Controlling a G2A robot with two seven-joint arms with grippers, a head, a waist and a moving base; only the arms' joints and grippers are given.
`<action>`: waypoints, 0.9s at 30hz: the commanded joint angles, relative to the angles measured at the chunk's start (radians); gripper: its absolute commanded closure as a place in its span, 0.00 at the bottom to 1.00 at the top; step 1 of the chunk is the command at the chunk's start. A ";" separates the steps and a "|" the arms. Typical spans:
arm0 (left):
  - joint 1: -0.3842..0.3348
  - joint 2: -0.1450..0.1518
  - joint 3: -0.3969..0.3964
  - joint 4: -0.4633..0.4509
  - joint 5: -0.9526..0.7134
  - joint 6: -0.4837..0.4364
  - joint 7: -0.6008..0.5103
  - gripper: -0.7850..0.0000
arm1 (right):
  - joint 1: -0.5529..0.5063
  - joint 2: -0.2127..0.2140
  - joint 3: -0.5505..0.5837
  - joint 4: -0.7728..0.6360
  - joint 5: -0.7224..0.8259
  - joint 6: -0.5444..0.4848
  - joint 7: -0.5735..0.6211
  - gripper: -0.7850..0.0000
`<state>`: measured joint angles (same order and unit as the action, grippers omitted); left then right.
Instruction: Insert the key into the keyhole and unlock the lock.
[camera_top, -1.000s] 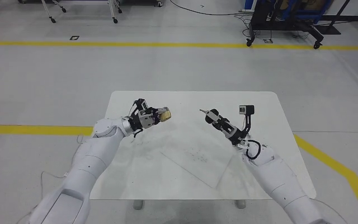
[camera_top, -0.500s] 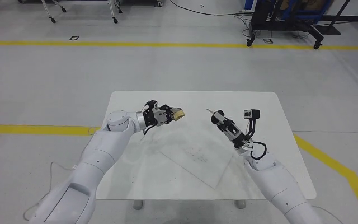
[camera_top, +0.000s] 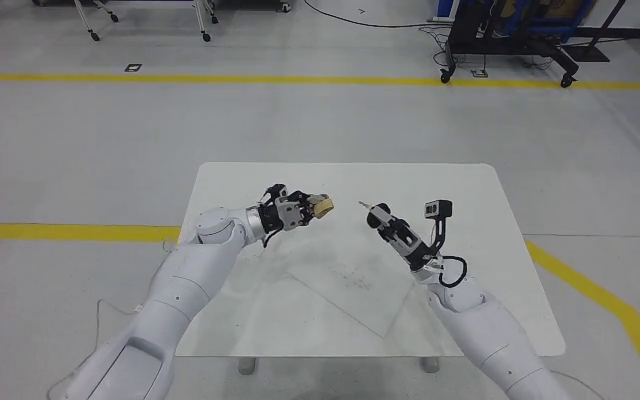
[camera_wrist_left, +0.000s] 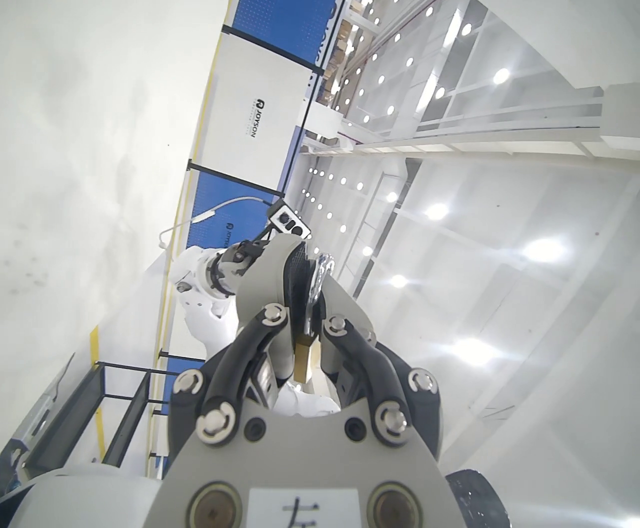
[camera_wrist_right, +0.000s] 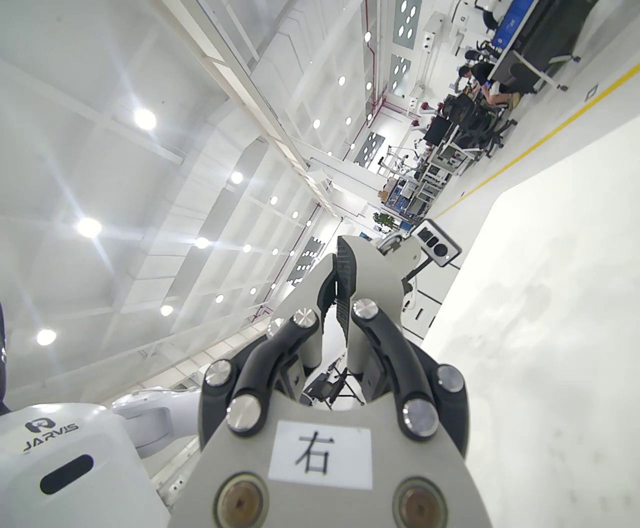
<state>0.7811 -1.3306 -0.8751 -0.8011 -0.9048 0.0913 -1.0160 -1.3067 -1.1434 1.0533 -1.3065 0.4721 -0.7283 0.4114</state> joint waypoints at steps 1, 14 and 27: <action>-0.004 -0.014 0.018 0.025 -0.007 -0.004 0.025 1.00 | -0.026 0.000 -0.001 -0.055 -0.012 0.052 -0.019 1.00; -0.053 -0.076 0.094 0.090 0.098 -0.093 0.165 1.00 | -0.209 0.007 0.029 -0.361 -0.237 0.428 -0.245 1.00; -0.048 -0.086 0.094 0.050 0.216 -0.136 0.242 1.00 | -0.198 -0.012 0.040 -0.332 -0.226 0.486 -0.337 1.00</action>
<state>0.7312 -1.4161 -0.7796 -0.7468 -0.6987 -0.0389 -0.7800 -1.5031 -1.1545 1.0903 -1.6404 0.2425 -0.2403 0.0797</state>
